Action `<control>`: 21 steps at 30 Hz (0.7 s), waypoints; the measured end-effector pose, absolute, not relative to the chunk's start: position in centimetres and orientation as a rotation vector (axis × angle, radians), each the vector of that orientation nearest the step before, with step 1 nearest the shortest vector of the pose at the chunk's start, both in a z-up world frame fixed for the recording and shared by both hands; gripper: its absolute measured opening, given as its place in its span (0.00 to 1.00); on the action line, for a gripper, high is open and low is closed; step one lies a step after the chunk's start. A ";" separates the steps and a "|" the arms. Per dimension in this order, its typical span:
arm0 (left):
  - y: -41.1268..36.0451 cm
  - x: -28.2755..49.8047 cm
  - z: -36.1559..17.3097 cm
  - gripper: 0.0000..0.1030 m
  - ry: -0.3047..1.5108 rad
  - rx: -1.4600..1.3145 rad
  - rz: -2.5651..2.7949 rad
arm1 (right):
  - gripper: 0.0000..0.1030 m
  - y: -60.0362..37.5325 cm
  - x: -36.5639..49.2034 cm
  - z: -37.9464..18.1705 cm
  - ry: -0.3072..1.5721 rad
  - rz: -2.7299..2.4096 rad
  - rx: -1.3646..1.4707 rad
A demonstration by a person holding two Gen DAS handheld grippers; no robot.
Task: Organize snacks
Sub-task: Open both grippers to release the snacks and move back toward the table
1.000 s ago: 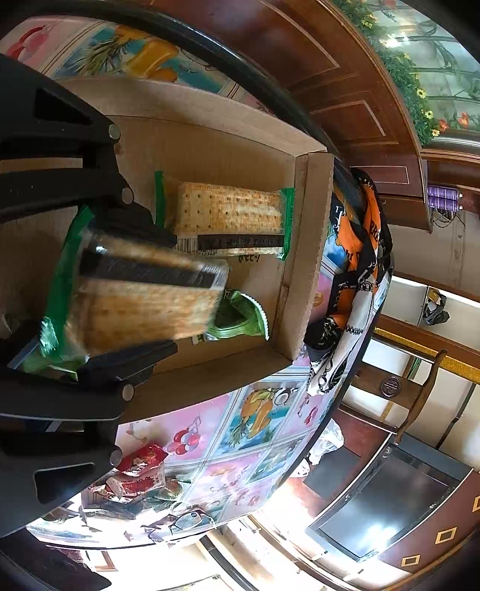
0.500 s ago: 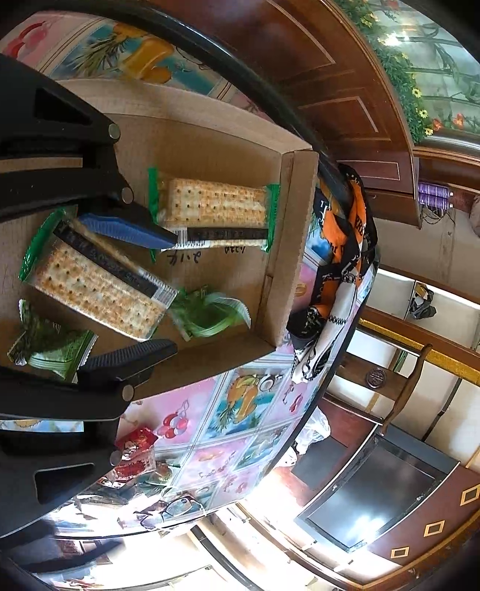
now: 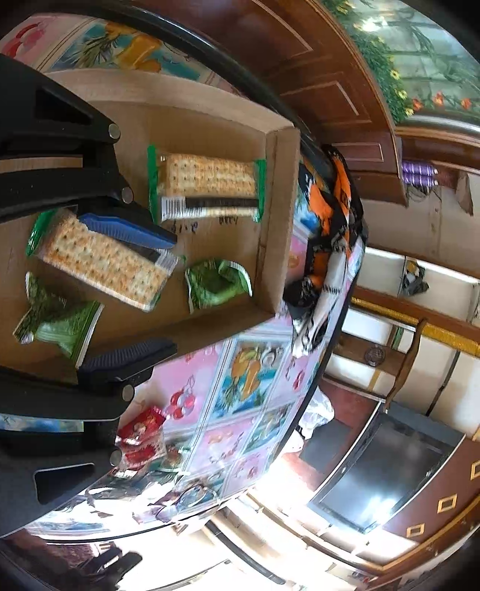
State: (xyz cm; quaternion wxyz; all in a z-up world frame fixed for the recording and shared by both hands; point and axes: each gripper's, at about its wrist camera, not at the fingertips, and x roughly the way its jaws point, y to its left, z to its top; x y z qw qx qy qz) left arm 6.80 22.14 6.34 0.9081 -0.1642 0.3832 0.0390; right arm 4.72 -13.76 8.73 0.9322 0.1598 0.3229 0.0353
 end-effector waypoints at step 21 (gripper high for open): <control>18.4 6.3 6.6 0.49 0.783 -0.223 0.011 | 0.84 -22.2 12.8 2.2 0.969 -0.396 0.363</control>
